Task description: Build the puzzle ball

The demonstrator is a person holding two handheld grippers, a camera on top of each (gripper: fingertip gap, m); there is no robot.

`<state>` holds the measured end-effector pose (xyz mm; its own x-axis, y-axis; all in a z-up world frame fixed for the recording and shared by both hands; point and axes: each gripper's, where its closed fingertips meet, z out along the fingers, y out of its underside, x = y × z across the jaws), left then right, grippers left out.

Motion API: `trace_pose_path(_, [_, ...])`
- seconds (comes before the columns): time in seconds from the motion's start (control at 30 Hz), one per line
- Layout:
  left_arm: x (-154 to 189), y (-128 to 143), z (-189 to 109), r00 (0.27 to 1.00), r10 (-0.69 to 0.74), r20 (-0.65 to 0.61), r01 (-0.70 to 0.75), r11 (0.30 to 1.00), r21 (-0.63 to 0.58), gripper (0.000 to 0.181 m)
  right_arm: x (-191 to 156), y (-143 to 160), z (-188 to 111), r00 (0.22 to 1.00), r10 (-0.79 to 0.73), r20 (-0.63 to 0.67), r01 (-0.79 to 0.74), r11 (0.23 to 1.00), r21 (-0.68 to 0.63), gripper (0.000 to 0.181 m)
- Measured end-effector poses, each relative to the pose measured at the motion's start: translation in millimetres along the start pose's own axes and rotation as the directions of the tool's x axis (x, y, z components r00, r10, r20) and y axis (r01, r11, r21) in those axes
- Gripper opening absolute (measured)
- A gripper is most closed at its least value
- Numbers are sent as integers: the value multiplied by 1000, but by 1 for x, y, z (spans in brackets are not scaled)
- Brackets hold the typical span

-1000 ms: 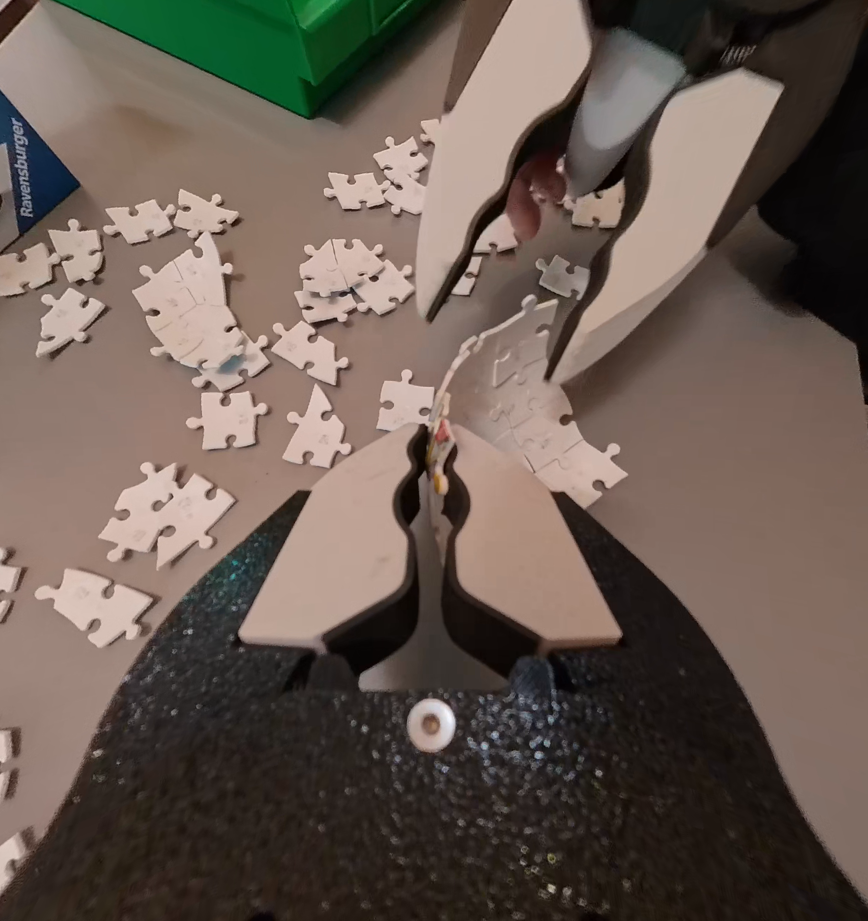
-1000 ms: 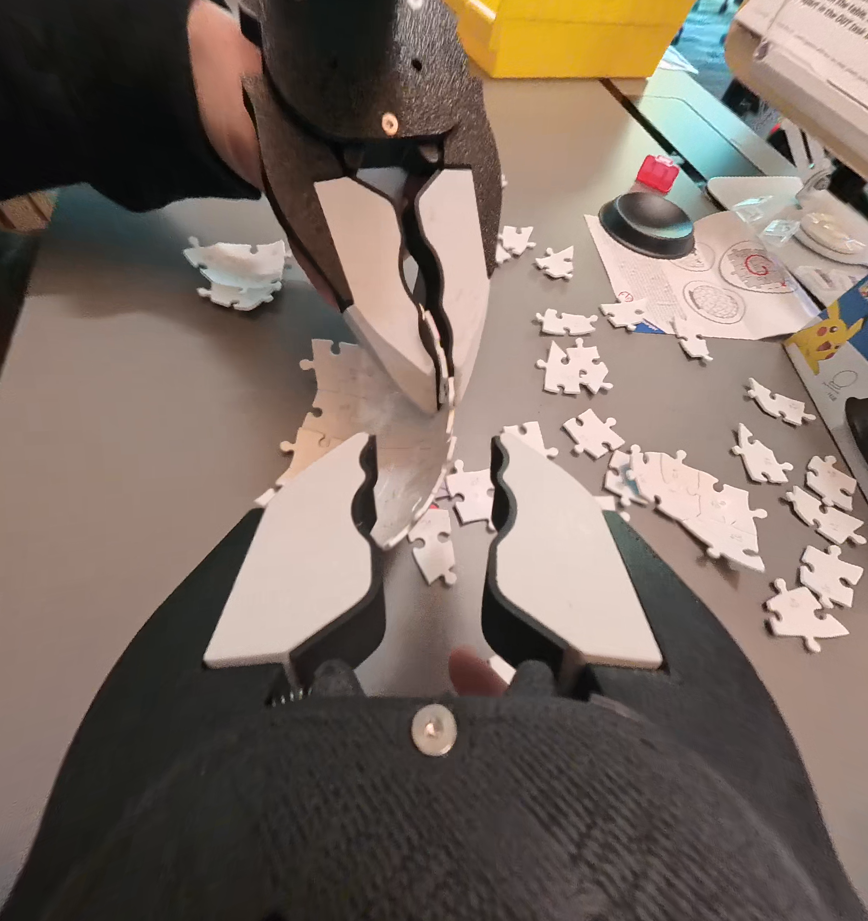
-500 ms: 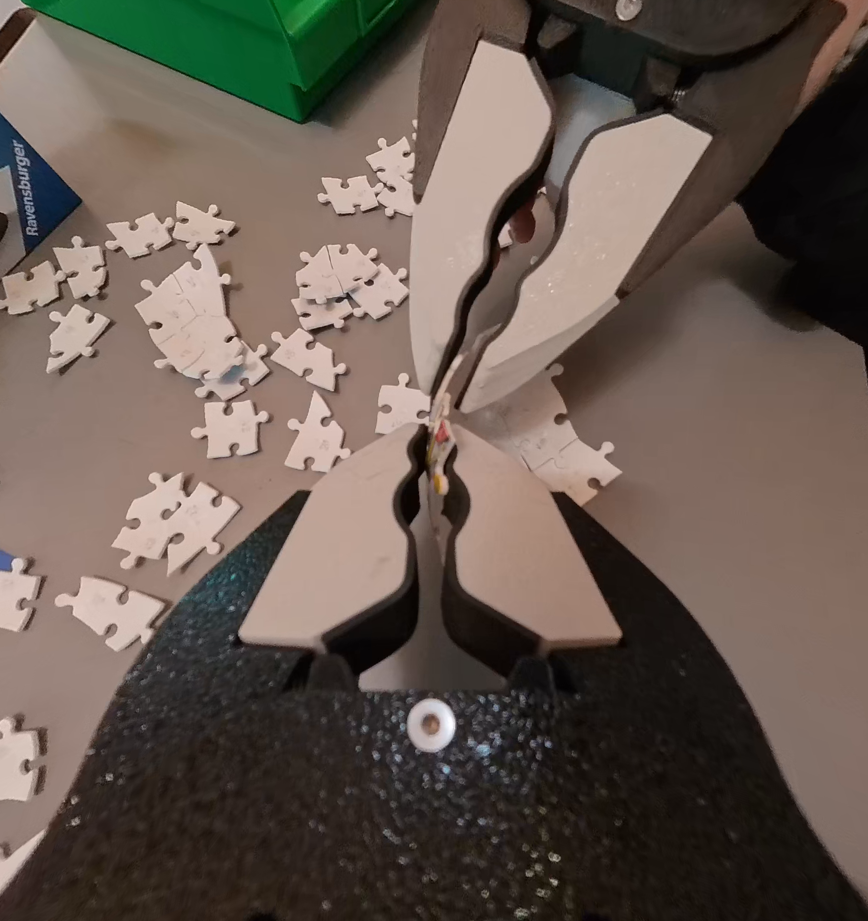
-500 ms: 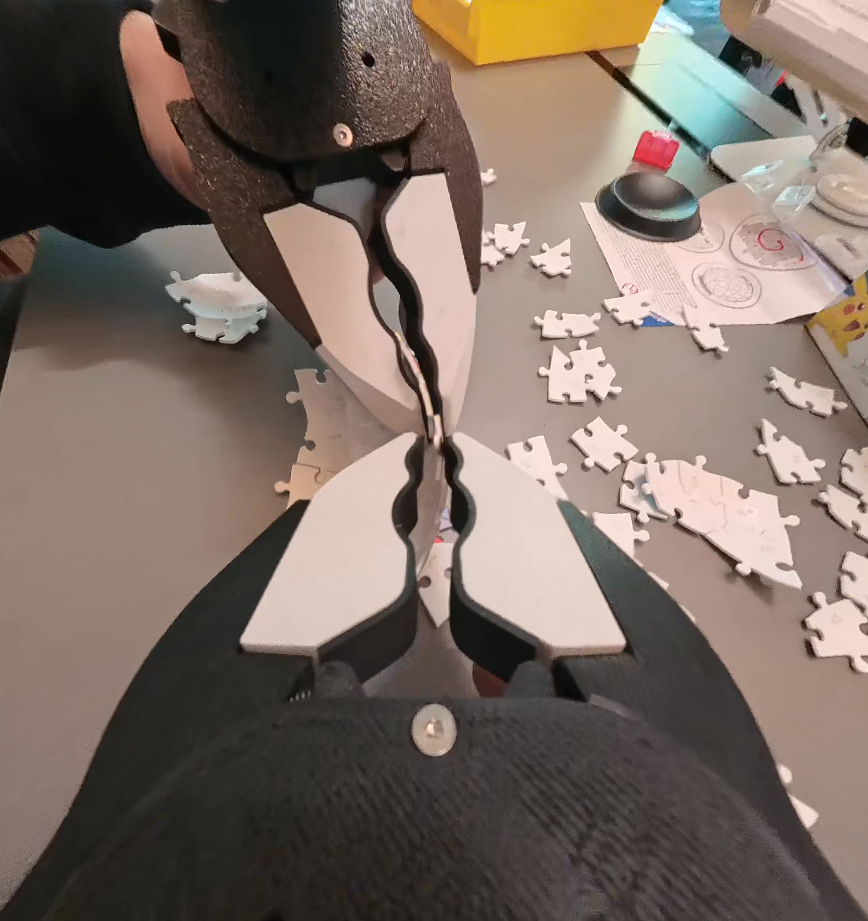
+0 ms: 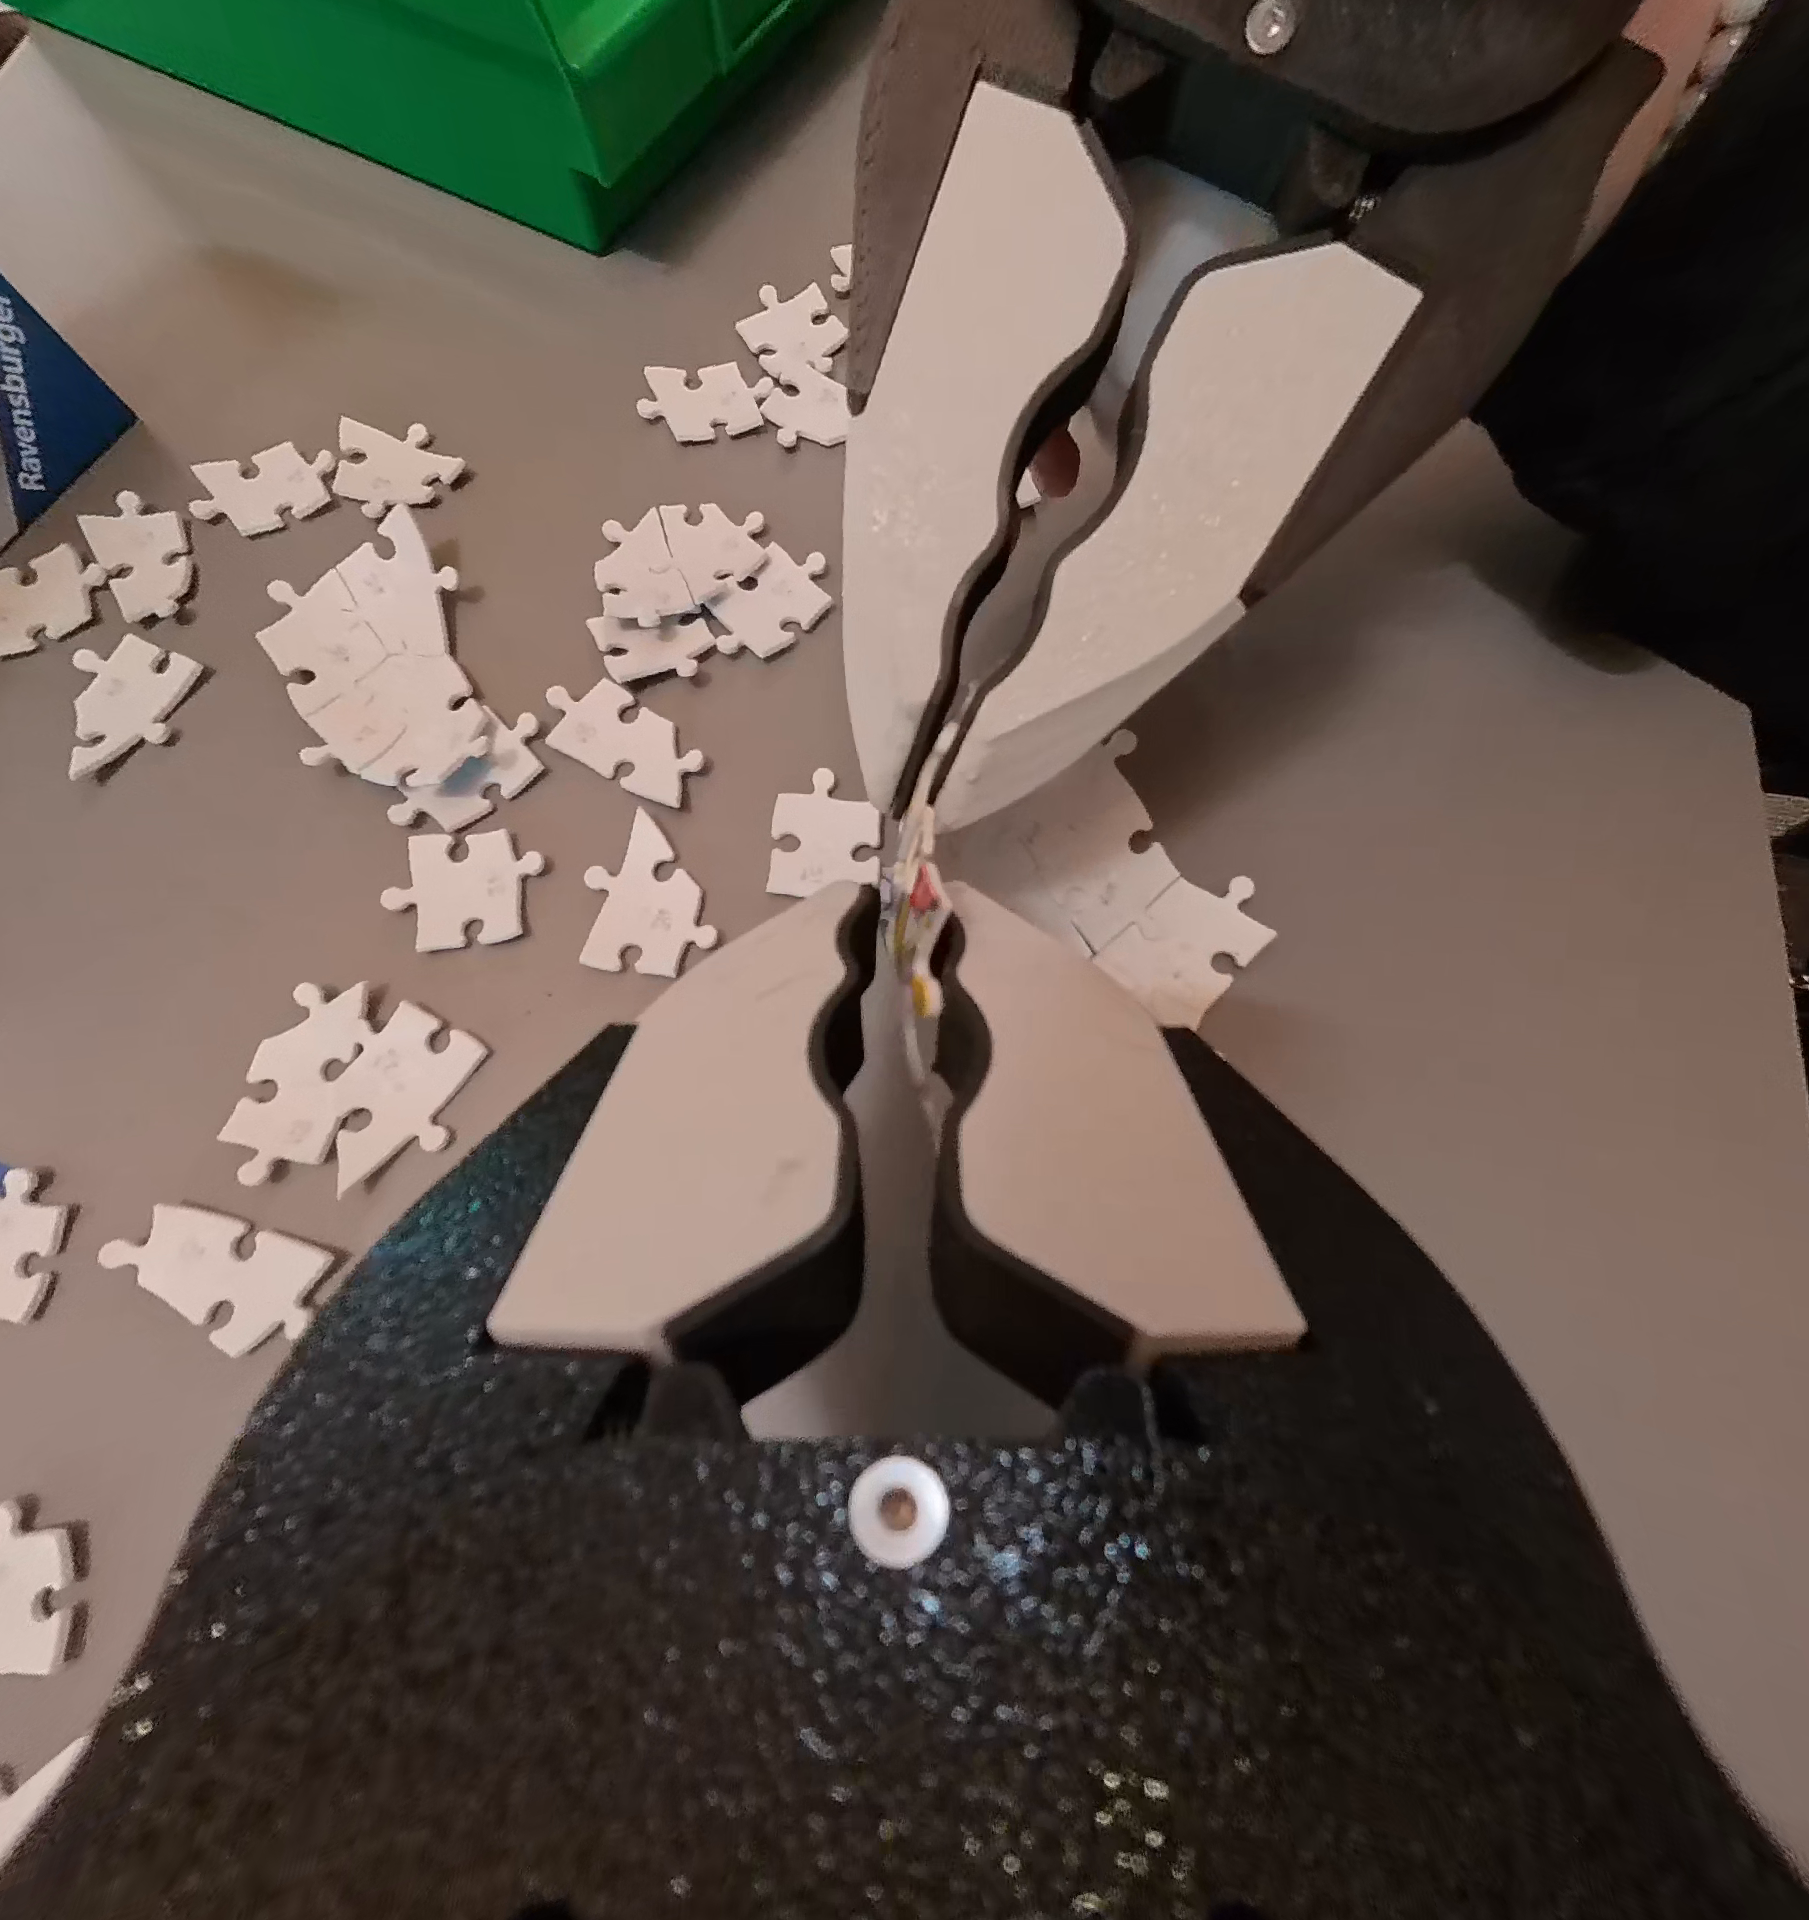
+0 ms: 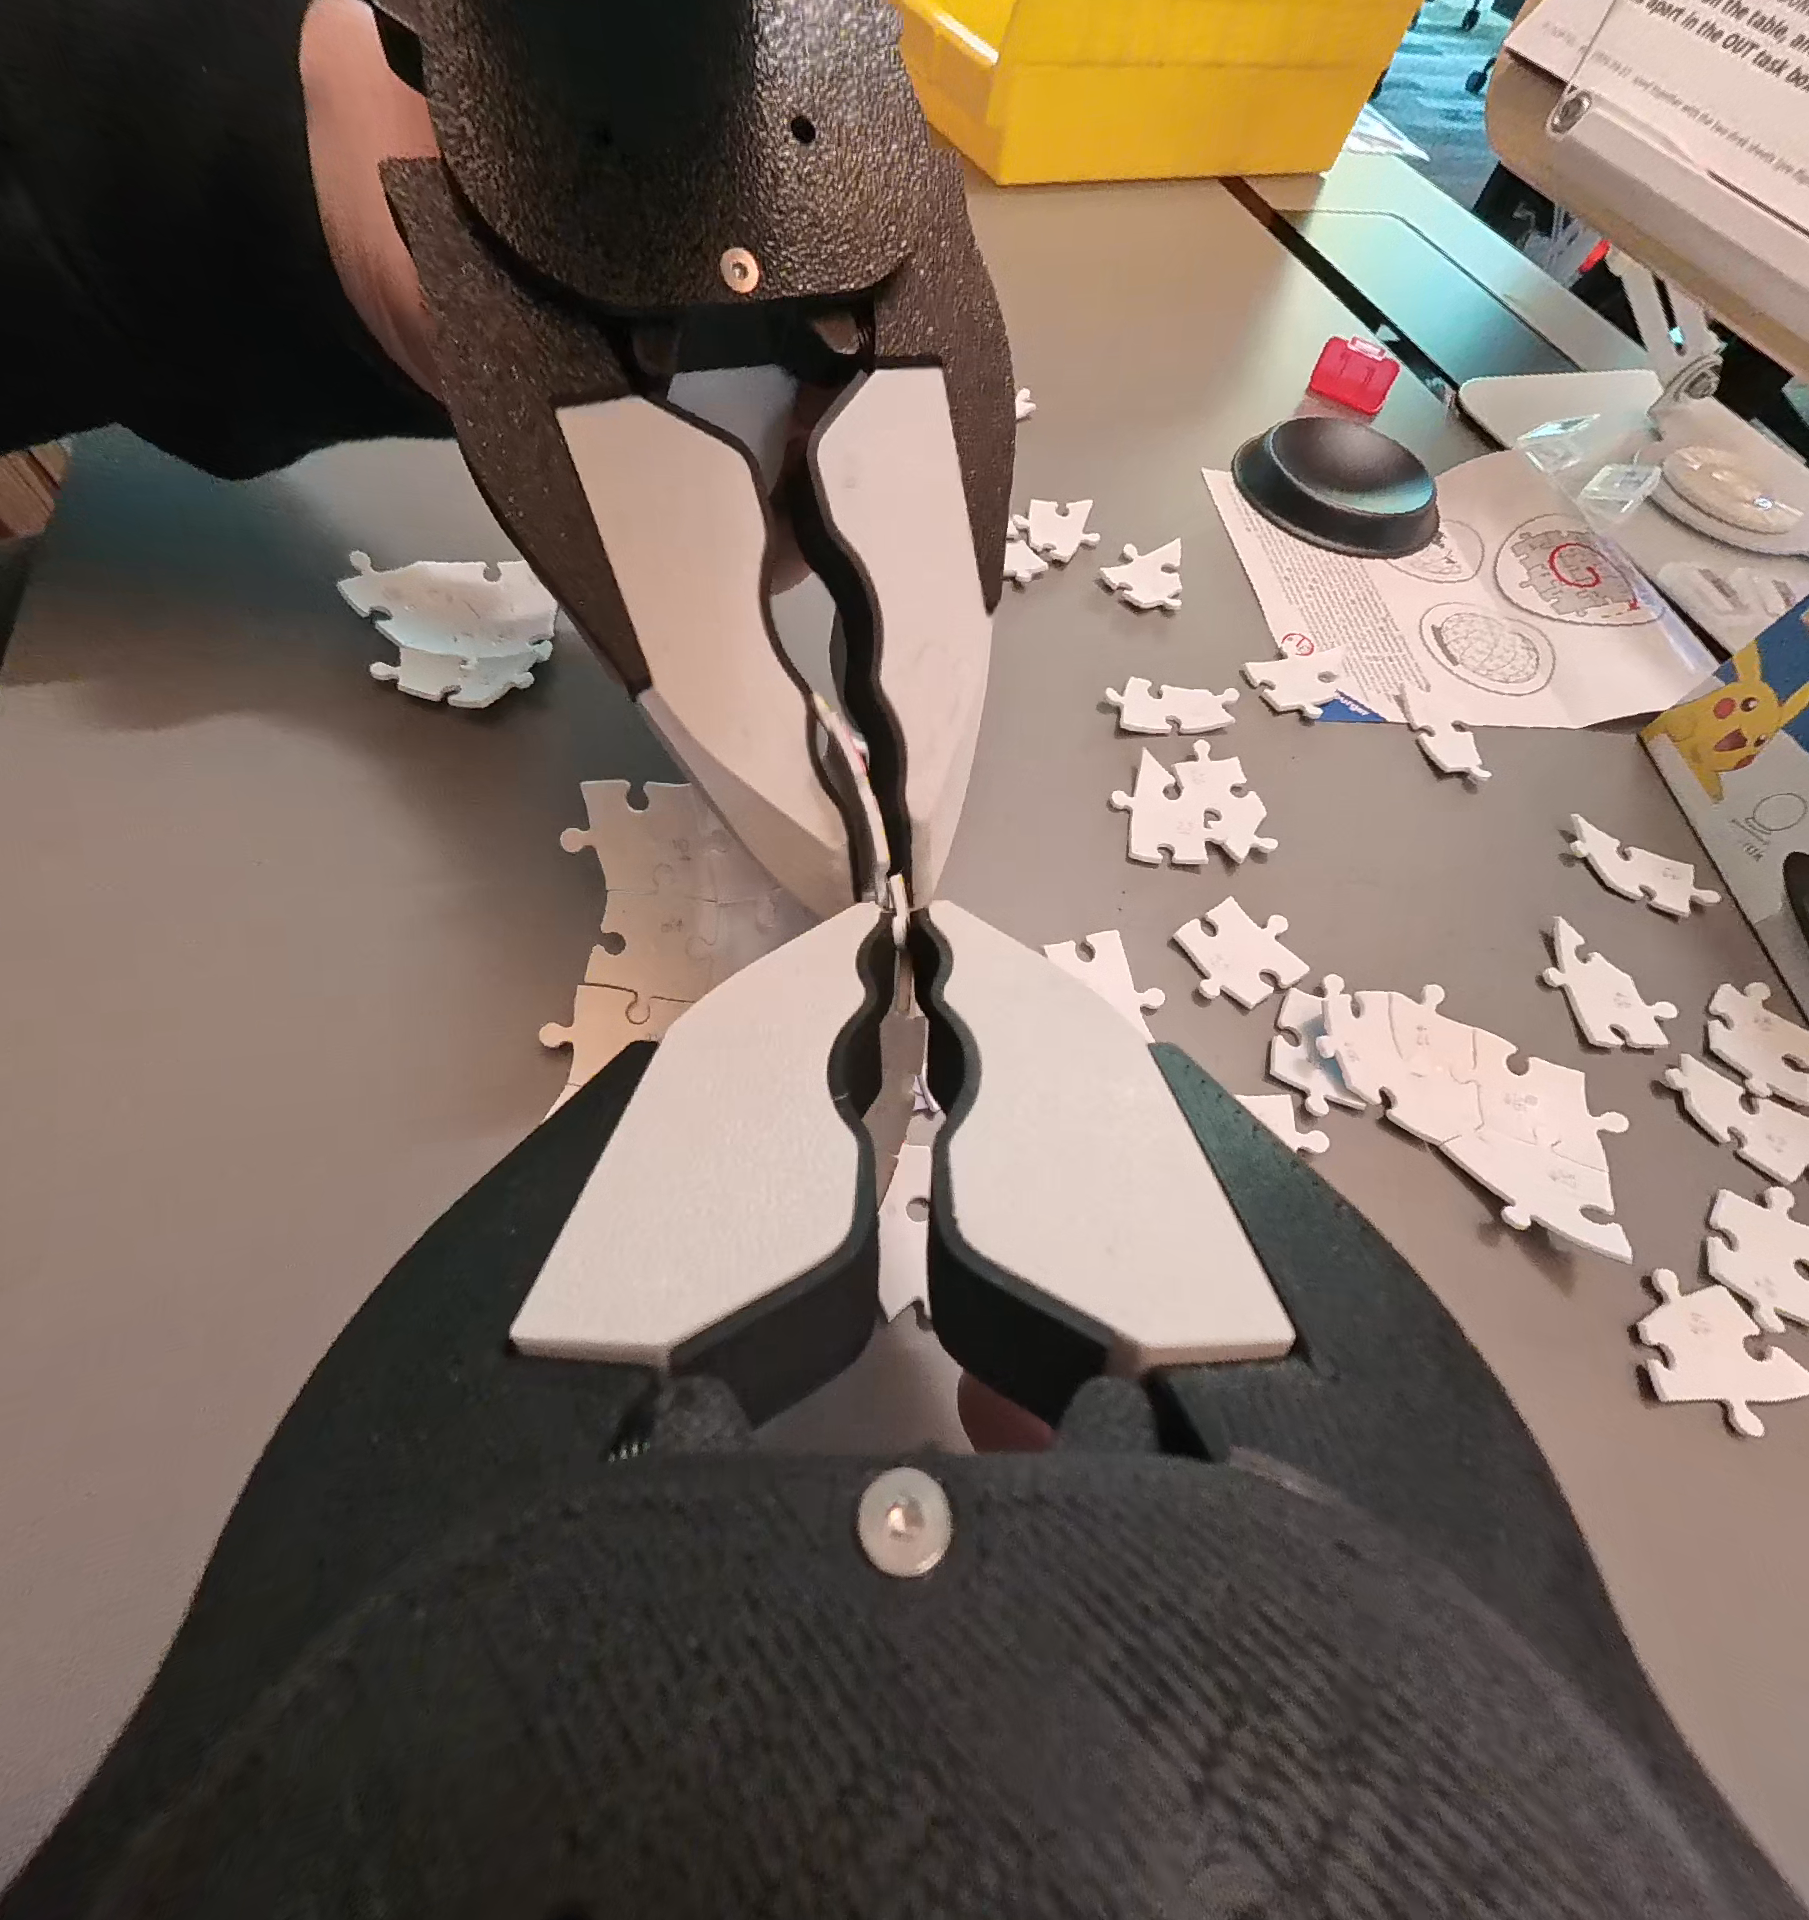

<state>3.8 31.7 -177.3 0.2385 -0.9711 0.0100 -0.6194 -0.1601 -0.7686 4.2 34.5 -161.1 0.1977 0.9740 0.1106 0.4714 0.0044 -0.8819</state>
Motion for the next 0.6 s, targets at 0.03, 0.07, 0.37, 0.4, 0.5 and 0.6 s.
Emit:
trace_pose_path(0.03, [0, 0, -1, 1000, 4, 3, -4, 1000, -4, 9, 0, 0, 0, 1000, 0, 0, 0, 1000, 0, 3])
trace_pose_path(0.07, [0, 0, -1, 1000, 7, 7, -7, 1000, -11, 11, 0, 0, 0, 1000, -1, -1, 1, 1000, -2, 3])
trace_pose_path(0.37, [-2, -3, -3, 999, -5, 32, 6, 1000, -6, 3, 3, 0, -1, 1000, -7, -16, 7, 1000, 6, 3])
trace_pose_path(0.4, [-2, -2, -3, 999, -10, 34, 10, 1000, -7, 3, 2, 0, -1, 1000, -6, -14, 6, 1000, 6, 3])
trace_pose_path(0.5, [-2, -2, -2, 999, -26, 33, 27, 1000, -7, 3, 2, 0, -1, 1000, -23, -15, 23, 1000, 4, 3])
trace_pose_path(0.6, [-2, -2, -2, 999, -48, 20, 48, 999, 2, 3, 2, 1, -1, 999, -32, -19, 32, 999, -3, 3])
